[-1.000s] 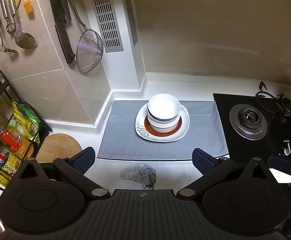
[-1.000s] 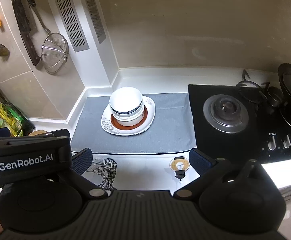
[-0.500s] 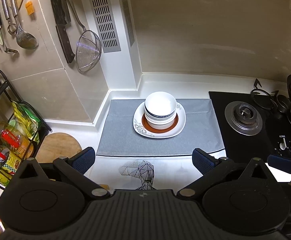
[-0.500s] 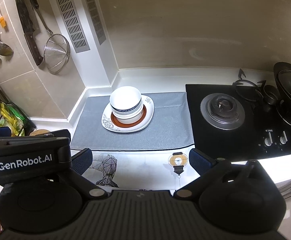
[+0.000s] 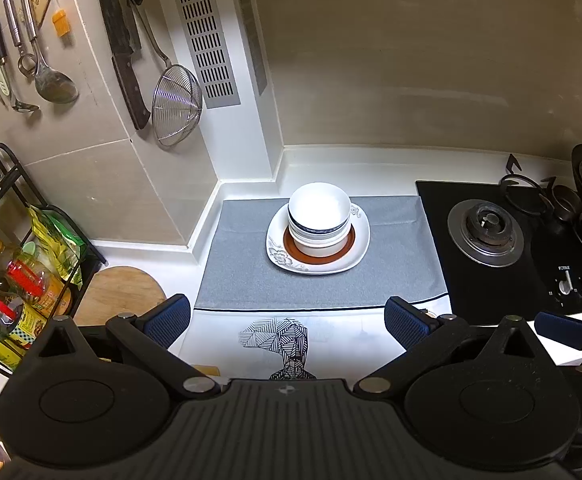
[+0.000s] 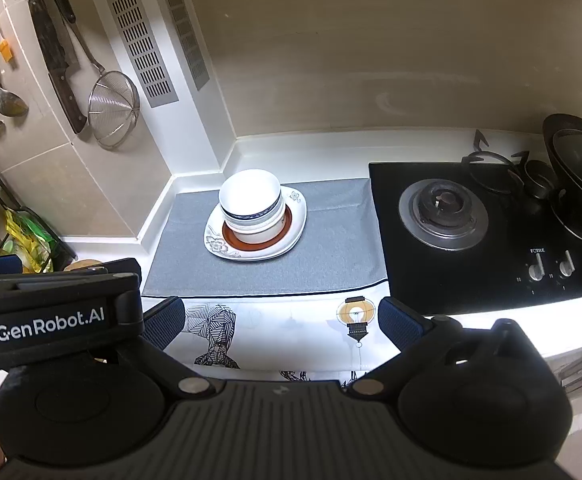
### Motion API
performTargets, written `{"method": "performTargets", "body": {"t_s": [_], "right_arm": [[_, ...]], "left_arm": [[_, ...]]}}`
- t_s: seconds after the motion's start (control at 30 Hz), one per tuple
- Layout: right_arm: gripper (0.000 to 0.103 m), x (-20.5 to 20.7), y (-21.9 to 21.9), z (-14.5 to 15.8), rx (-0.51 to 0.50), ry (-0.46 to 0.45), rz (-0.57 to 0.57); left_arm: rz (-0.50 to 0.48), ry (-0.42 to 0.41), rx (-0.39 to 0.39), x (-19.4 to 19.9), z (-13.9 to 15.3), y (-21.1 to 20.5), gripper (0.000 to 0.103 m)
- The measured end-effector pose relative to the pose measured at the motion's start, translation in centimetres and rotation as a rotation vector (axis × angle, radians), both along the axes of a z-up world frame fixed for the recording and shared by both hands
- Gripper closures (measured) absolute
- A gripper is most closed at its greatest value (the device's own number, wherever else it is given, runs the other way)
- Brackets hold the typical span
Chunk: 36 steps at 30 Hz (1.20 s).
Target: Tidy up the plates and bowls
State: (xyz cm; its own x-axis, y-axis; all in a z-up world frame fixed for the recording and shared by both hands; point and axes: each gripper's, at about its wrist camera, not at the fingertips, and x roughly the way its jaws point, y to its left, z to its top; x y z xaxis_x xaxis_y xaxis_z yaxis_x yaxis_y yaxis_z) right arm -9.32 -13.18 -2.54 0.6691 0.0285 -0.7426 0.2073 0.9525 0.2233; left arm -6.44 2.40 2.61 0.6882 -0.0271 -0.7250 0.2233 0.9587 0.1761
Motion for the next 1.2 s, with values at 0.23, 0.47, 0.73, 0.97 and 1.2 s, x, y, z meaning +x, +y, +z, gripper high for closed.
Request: {"method": "performTargets", "body": {"t_s": [0.23,0.47,0.73,0.97,1.2], "right_arm": [[0.000,-0.3,-0.4,-0.2,0.011,-0.002,-0.007],[0.000,-0.6,-0.7,-0.2,0.017,-0.010,-0.017],[0.000,-0.9,-1.0,-0.3,0.018,-0.013,-0.017],[0.000,-0.6,-1.2,-0.5,0.018,-0.003,-0.023],[0.000,0.4,-1.1,-0.9,0.018,0.014,-0.045]], "left_arm": [[-0.005,-0.002,0.011,-0.3,0.0,-0.5,0.000],[-0.017,-0.008,0.023,-0.5,0.1,-1.0,0.000],[-0.022,-0.008,0.033,-0.6,0.1,-1.4,0.000],[-0.027,-0.001,0.025,-0.1,-0.4,-1.4,0.000],[-0.046,0.013,0.013,1.1,-0.9,-1.5,0.000]]}}
